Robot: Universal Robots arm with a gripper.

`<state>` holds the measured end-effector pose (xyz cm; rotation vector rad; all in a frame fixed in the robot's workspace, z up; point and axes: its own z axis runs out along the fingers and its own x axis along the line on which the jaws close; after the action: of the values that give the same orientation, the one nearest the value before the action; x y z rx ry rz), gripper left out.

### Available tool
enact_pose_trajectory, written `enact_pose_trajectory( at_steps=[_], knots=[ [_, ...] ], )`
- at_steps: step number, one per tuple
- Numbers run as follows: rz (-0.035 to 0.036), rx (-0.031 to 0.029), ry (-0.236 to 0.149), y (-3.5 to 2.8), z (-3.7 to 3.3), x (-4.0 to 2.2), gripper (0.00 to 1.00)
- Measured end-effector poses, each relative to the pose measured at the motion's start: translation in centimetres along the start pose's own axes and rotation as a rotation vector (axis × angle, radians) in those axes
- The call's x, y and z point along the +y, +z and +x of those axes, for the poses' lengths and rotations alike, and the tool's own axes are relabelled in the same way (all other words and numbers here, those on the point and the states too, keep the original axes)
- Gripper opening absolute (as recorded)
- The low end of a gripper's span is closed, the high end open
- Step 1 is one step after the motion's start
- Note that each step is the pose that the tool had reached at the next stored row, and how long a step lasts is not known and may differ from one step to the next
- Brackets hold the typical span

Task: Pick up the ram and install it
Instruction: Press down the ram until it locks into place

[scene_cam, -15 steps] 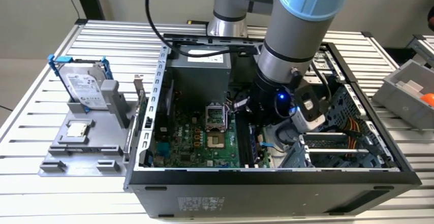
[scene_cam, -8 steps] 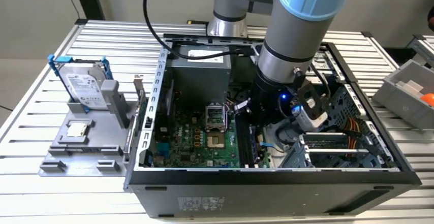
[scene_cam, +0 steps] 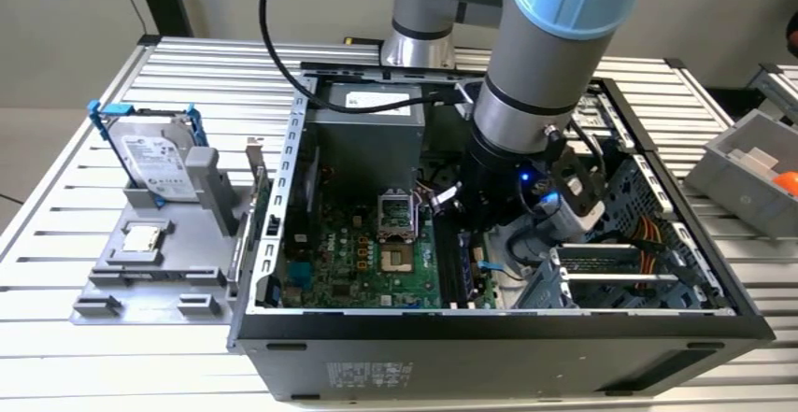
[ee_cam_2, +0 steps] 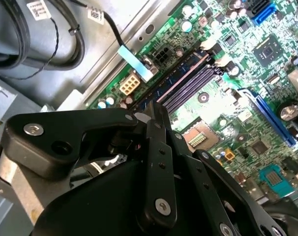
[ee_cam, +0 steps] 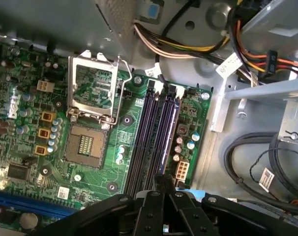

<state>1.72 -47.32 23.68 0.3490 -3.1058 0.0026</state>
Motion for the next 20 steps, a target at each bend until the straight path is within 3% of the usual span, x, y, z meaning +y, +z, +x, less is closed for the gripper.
enact_pose_trajectory(
  at_steps=[9, 20],
  knots=[
    [-0.013, -0.0031, -0.09, 0.0, -0.01, 0.0, 0.0],
    [-0.022, -0.0053, -0.165, 0.0, -0.04, -0.01, 0.0]
  ],
)
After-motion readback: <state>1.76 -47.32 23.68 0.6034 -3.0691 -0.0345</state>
